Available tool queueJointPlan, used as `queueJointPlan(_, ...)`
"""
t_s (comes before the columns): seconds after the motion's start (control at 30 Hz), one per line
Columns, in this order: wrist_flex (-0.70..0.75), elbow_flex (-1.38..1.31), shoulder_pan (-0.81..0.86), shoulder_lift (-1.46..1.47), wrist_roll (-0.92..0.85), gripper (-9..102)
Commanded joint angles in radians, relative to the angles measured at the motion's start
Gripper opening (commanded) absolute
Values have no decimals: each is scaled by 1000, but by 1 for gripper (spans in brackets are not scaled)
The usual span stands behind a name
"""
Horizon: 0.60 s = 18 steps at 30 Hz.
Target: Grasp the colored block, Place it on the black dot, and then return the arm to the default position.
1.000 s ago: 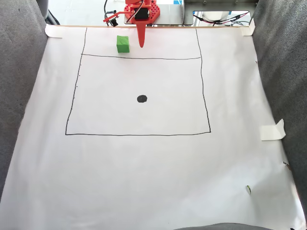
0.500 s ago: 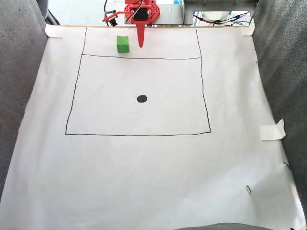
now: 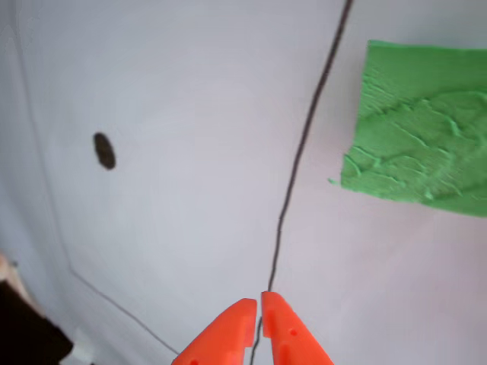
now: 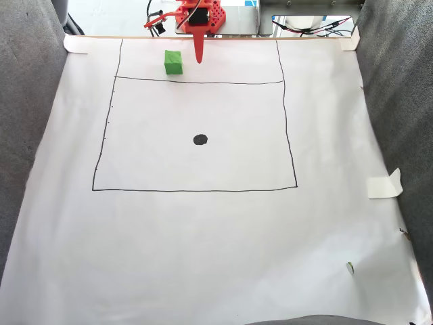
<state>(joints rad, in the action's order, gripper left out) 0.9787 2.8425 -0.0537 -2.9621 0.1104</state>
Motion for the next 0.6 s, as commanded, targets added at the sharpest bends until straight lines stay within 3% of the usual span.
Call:
queueJointPlan(0.0,21,-156,6,132,37,0)
queueJointPlan(0.27,153,-410,25,436,75,0)
queueJointPlan(0.57,468,-713,43,729,41,0)
